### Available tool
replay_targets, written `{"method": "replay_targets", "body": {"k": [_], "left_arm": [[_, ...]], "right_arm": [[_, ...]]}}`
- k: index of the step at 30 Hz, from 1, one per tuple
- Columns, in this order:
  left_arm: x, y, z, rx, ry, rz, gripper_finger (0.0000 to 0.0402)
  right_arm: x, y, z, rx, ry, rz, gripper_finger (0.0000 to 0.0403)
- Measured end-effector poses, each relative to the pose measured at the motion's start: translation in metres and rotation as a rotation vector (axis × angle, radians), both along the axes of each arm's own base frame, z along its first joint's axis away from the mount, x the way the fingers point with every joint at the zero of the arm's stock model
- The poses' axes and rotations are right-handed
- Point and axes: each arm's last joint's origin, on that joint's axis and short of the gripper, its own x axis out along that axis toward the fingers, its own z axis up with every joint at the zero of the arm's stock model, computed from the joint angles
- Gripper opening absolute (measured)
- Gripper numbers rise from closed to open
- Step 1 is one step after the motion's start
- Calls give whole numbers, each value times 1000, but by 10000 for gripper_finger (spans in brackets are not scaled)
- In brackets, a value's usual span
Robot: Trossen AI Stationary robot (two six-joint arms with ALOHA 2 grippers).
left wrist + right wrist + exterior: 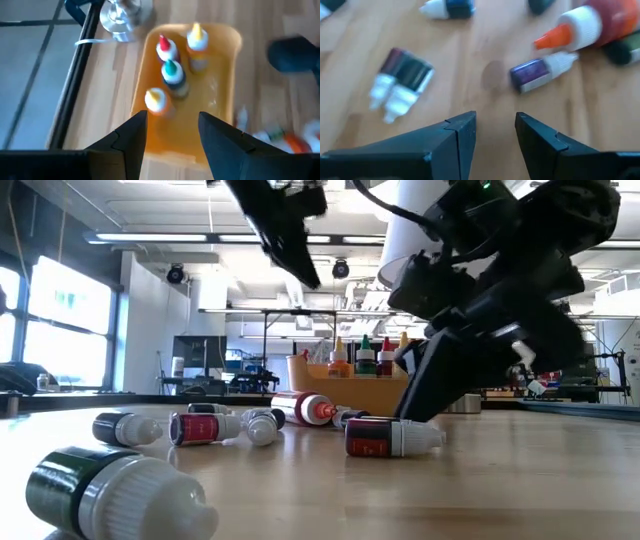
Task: Pick & Place food coloring
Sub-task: Put the large orange food coloring bottle into the yellow container
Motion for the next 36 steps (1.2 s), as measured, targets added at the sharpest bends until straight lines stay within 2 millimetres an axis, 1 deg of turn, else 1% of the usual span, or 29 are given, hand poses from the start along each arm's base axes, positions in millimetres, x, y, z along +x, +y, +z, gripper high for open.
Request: {"method": "replay_targets", "body": {"k": [2,6,9,11,13,15,16,18,20,23,25,27,30,32,34,36], "left_arm": [[-7,-10,13,32,72,-15,172],[-21,-28,32,95,212,28,172],[-34,-40,39,93,287,67,172],[-36,-48,35,56,307,74,172],[-39,-56,23,13,357,74,172],[-41,-64,7,25,406,55,172],[-42,-67,-4,51,429,40,172],[-41,-72,-30,109,448,32,166],[-42,-74,-56,123,458,20,154],[-43,-74,-88,112,399,21,133],[-44,-73,-104,109,359,24,120],[-43,-73,-114,114,308,32,109],[-45,-72,-122,109,275,64,98],[-44,-72,-122,93,251,85,94],[-44,-73,-122,84,240,97,92],[-44,-73,-122,82,237,99,91]], "right_arm": [[2,-1,2,-16,-31,-23,133],[7,0,7,-43,-118,-71,133],[10,-1,11,-74,-176,-133,133],[11,-2,14,-88,-213,-198,133],[13,-3,18,-92,-262,-258,133],[15,-2,22,-68,-312,-302,133],[16,-2,24,-47,-334,-327,133],[17,-2,26,-7,-356,-366,133],[18,-3,26,14,-356,-398,133],[21,-2,28,12,-332,-425,133],[27,0,30,2,-324,-442,133],[37,2,28,-18,-287,-442,133],[51,6,27,-71,-194,-451,133],[61,7,31,-92,-151,-490,133],[67,8,35,-128,-104,-533,133],[71,9,39,-124,-61,-571,133]]}}
